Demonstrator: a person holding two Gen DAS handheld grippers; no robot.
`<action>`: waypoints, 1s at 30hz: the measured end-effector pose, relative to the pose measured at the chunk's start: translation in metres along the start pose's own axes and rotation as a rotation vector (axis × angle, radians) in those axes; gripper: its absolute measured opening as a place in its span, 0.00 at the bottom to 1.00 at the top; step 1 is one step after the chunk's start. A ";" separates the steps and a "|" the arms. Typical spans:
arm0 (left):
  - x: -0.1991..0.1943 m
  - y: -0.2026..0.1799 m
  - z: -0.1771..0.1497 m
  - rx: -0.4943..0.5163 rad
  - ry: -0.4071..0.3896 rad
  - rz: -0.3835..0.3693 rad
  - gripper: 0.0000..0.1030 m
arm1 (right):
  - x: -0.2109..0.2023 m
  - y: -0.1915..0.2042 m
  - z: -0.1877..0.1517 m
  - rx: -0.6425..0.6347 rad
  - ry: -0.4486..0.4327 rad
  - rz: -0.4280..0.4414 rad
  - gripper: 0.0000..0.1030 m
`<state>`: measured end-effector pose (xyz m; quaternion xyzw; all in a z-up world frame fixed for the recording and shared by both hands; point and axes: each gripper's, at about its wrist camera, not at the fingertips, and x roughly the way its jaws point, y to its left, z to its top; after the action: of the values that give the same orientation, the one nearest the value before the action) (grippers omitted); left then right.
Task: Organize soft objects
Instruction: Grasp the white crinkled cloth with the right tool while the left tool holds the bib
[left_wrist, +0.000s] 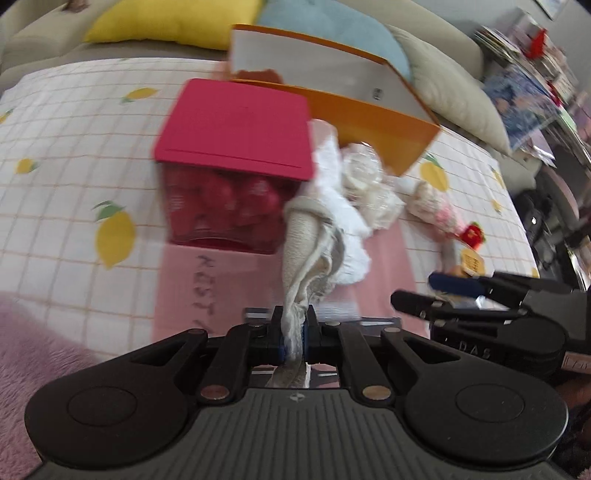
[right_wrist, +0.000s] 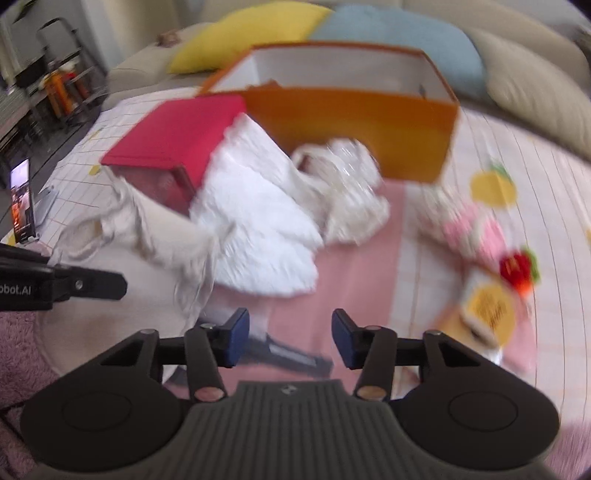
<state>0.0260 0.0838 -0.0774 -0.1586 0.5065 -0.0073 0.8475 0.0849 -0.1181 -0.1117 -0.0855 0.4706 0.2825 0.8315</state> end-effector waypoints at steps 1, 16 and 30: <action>-0.001 0.006 0.000 -0.017 -0.003 0.010 0.09 | 0.003 0.004 0.007 -0.041 -0.015 0.004 0.58; 0.007 0.035 0.007 -0.094 -0.013 0.006 0.09 | 0.073 0.053 0.052 -0.701 -0.084 -0.010 0.75; 0.011 0.041 0.007 -0.113 -0.001 0.000 0.09 | 0.110 0.037 0.062 -0.593 0.033 0.160 0.43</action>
<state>0.0312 0.1225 -0.0945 -0.2060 0.5058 0.0214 0.8374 0.1540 -0.0199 -0.1648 -0.2917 0.3865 0.4704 0.7377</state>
